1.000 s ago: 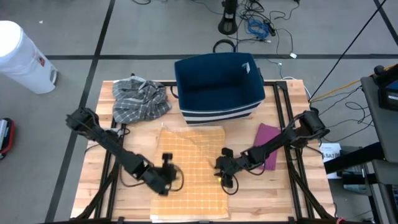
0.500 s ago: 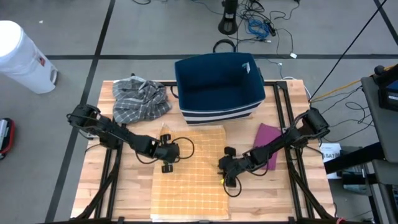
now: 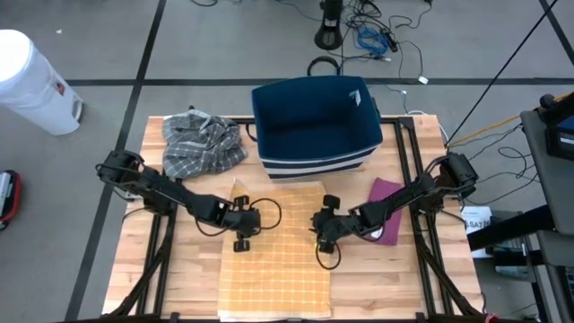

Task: Fold towel
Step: Fold the yellow towel

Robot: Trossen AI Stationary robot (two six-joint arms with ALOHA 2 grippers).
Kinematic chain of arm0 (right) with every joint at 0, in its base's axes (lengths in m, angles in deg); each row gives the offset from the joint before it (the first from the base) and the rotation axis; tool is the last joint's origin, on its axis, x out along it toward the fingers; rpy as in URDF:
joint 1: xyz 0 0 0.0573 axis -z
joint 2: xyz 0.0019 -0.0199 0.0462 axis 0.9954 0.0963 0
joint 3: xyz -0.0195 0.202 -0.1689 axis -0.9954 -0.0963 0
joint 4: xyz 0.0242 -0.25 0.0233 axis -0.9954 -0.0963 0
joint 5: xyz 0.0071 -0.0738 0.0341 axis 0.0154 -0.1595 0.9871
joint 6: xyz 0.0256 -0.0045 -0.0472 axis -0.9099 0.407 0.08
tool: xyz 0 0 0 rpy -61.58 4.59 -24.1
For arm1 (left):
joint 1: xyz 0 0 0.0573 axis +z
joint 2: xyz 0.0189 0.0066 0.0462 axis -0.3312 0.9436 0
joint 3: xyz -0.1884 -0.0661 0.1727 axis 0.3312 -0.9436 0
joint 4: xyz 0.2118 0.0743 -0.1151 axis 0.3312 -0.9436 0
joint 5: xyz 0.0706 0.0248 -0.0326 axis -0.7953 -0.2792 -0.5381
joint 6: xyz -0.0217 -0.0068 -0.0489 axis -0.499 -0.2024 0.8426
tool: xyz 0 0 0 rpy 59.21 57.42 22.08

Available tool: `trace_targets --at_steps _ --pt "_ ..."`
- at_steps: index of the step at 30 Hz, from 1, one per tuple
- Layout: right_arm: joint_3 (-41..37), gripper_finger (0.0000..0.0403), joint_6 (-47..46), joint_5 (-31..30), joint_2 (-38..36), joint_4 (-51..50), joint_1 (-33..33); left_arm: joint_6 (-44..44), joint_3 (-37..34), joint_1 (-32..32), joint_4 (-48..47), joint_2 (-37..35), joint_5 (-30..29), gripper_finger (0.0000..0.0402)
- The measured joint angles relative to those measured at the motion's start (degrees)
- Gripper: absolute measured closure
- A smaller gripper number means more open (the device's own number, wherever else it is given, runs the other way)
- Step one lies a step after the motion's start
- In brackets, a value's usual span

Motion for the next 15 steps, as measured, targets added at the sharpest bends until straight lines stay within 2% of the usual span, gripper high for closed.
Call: trace_targets --at_steps 6,15 --pt "0.0 0.0255 1.2 -0.8 0.0 -3.2 2.9 -1.0 0.8 -0.2 -3.9 -1.1 -3.2 0.0280" --pt "0.0 0.0255 4.1 -0.3 0.0 -5.2 8.7 -3.4 -0.7 2.4 -5.4 -0.4 -3.5 0.0280"
